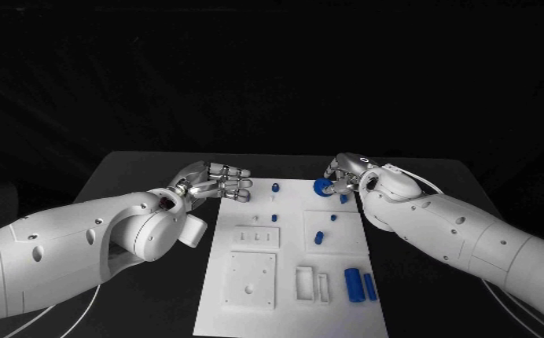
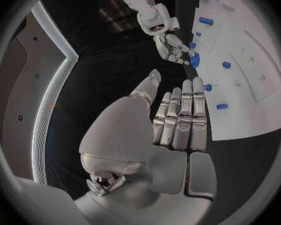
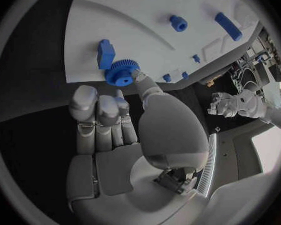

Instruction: Assemble the parts on the task board

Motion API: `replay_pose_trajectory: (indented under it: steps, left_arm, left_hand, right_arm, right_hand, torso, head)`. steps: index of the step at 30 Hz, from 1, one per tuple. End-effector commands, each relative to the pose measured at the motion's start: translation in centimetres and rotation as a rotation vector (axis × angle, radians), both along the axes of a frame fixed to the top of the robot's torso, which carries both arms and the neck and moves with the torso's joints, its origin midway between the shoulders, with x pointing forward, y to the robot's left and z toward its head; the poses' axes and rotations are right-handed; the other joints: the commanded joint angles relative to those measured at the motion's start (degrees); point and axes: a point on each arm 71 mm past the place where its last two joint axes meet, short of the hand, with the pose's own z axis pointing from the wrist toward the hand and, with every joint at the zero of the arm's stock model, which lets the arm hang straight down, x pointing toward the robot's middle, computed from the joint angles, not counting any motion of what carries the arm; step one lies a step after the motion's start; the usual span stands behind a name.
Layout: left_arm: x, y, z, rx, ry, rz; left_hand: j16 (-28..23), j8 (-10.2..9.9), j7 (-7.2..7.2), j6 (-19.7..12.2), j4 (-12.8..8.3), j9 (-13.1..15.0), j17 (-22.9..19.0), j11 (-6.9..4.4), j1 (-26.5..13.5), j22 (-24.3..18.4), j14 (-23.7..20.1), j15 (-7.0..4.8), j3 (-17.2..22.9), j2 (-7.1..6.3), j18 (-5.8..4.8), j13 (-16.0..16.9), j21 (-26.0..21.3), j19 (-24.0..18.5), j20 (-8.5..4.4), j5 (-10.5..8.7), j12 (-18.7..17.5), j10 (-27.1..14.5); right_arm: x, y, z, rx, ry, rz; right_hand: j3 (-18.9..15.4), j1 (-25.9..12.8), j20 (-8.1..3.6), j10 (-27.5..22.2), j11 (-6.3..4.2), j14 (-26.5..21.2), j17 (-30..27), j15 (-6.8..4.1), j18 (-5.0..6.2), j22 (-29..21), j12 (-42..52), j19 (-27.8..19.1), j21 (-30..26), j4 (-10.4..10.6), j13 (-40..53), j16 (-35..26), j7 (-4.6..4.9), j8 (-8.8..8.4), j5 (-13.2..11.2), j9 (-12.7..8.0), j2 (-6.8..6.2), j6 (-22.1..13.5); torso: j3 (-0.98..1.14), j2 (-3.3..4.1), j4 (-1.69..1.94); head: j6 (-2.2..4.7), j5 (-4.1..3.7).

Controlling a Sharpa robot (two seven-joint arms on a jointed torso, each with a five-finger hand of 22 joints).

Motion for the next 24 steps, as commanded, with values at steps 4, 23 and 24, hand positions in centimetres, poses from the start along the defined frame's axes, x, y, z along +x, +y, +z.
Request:
replay_pose_trajectory:
  steps: [4,23,24]
  left_arm:
    - [-0.1,-0.3,0.1,-0.003,-0.003,-0.021]
    - [0.0,-0.4,0.1,-0.002,-0.001,-0.024]
    - [0.0,-0.4,0.1,-0.002,-0.001,-0.024]
  left_hand:
    - [-0.1,0.3,0.12,-0.3,-0.3,0.0,0.1,0.16,-0.3,-0.1,-0.2,0.2,-0.1,0.37,0.1,0.1,0.1,-0.4,-0.15,0.17,0.3,-0.1]
    - [-0.1,0.3,0.12,-0.3,-0.3,0.0,0.1,0.18,-0.4,-0.2,-0.3,0.21,-0.1,0.39,0.09,0.1,0.2,-0.5,-0.12,0.17,0.3,-0.2]
    - [-0.1,0.3,0.12,-0.3,-0.3,0.0,0.1,0.18,-0.4,-0.2,-0.3,0.21,-0.1,0.39,0.09,0.1,0.2,-0.5,-0.12,0.17,0.3,-0.2]
  right_arm:
    - [0.2,0.0,-0.4,-0.013,0.026,-0.001]
    - [0.4,0.6,-1.9,-0.033,0.113,0.01]
    - [0.4,0.6,-2.0,-0.035,0.117,0.01]
  right_hand:
    - [0.3,-0.5,0.37,-0.1,0.09,0.3,0.0,0.11,-1.03,6.3,-0.5,1.9,0.3,0.0,-0.2,-0.1,0.28,-0.09,-0.4,0.1,-0.08,-0.2]
    - [0.6,-1.1,0.32,-0.3,-0.05,0.3,0.0,0.04,-1.13,6.3,-0.5,1.8,0.3,0.6,-0.2,-0.2,0.07,-0.09,0.0,0.1,0.5,0.6]
    - [0.7,-1.1,0.31,-0.3,-0.05,0.3,-0.1,0.04,-1.15,6.3,-0.5,1.8,0.3,0.5,-0.1,-0.2,0.08,-0.08,0.2,0.1,0.53,0.7]
  torso:
    - [0.04,0.07,0.04]
    - [-0.04,-0.01,0.06]
    - [-0.04,0.0,0.04]
  head:
    - [-0.16,0.07]
    - [-0.49,0.07]
    - [-0.49,0.09]
